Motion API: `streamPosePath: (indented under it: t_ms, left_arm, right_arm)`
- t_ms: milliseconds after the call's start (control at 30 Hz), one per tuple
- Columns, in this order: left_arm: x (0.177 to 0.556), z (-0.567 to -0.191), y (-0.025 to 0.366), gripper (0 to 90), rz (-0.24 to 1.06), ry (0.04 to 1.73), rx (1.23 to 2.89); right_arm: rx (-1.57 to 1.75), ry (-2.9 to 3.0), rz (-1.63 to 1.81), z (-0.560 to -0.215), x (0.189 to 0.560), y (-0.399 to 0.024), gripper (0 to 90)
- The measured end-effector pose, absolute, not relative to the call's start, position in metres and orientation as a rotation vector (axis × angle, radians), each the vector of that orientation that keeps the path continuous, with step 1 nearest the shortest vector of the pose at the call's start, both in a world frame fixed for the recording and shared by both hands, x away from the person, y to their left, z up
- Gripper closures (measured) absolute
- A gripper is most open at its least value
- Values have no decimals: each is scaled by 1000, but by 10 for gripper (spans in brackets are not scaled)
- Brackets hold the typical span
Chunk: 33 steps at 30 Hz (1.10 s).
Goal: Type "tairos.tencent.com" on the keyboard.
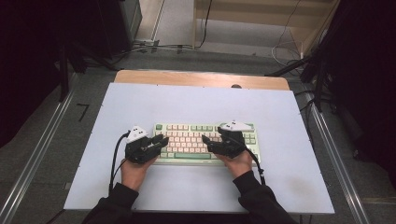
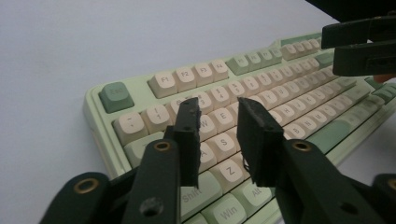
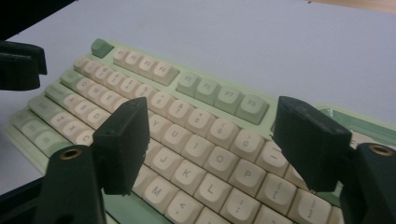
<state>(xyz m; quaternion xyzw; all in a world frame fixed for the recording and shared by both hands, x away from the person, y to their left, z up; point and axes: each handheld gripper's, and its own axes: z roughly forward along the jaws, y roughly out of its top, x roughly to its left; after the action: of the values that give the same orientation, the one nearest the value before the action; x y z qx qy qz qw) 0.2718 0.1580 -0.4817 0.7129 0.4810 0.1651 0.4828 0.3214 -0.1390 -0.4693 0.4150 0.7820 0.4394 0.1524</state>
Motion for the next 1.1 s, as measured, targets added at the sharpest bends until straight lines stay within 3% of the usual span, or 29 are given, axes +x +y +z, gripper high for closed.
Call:
streamPosePath:
  t_ms: [100,167,1100]
  left_arm:
    - [274,-482,155,861,400,1156,1758]
    - [276,-482,153,900,397,1149,1762]
    - [311,-488,102,900,390,1131,1912]
  right_arm:
    - [1213,2230,1258,-470,320,-143,215]
    - [1217,2220,1260,-469,318,-146,213]
    - [1316,2142,1256,-469,304,-178,211]
